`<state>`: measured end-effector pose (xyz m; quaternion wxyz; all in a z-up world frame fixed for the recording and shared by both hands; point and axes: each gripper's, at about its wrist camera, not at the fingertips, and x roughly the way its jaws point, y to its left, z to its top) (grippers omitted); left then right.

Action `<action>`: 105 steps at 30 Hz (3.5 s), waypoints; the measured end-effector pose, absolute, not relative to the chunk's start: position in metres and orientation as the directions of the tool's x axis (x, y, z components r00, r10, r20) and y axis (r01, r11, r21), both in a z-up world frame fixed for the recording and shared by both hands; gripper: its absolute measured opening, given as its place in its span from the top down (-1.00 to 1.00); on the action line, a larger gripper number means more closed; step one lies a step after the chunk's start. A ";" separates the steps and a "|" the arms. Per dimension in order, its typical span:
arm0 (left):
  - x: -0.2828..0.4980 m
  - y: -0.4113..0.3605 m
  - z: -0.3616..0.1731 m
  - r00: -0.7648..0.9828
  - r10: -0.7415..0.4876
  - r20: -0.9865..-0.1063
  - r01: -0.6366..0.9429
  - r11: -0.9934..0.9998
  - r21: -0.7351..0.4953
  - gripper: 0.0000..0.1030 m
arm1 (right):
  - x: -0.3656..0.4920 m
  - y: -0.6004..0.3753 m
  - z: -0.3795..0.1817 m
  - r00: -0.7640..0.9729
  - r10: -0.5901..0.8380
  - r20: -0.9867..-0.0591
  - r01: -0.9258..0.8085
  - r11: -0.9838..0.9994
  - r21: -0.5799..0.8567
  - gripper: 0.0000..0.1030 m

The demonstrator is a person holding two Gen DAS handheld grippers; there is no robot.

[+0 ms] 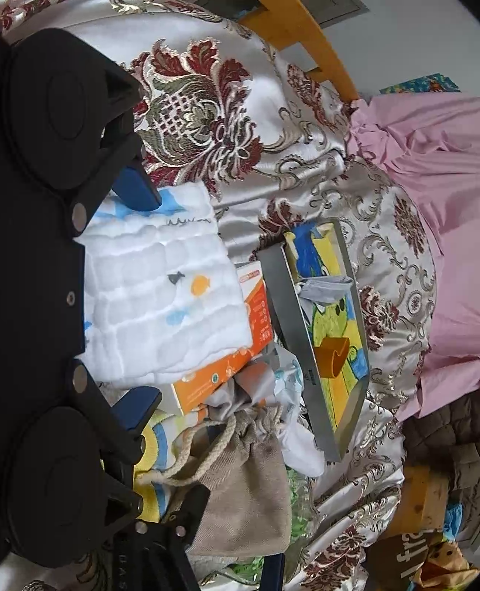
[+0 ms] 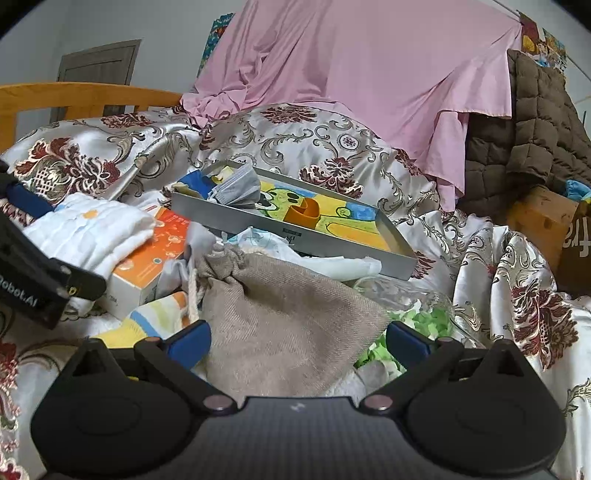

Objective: Organize soft objects
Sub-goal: 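Grasp the white muslin cloth with the left tool while the right tool grasps the burlap pouch, then carry the cloth and burlap pouch to the grey tray and release both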

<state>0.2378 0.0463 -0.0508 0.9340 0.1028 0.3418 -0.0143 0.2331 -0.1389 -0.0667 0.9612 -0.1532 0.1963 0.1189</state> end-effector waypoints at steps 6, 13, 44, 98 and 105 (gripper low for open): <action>0.239 0.055 -0.051 0.753 0.017 -0.658 0.077 0.990 0.114 -0.73 | 0.230 -0.140 -0.065 0.905 0.177 -0.388 -0.288 0.925 -0.249 -0.94; 0.237 0.057 -0.050 0.750 -0.021 -0.661 0.086 0.994 0.066 -0.54 | 0.238 -0.150 -0.061 0.905 0.178 -0.386 -0.278 0.935 -0.220 -0.84; 0.206 0.049 -0.031 0.762 -0.133 -0.634 0.061 0.989 -0.134 0.30 | 0.230 -0.135 -0.050 0.756 0.472 -0.453 -0.551 0.833 -0.053 -0.03; 0.348 0.085 0.066 0.895 -0.262 -0.360 0.142 0.934 -0.327 0.51 | 0.325 -0.123 0.076 0.893 0.357 -0.273 -0.426 0.865 -0.264 0.86; 0.471 0.082 0.052 0.890 -0.250 -0.382 0.140 0.946 -0.294 0.51 | 0.444 -0.104 0.066 0.875 0.370 -0.311 -0.439 0.878 -0.190 0.86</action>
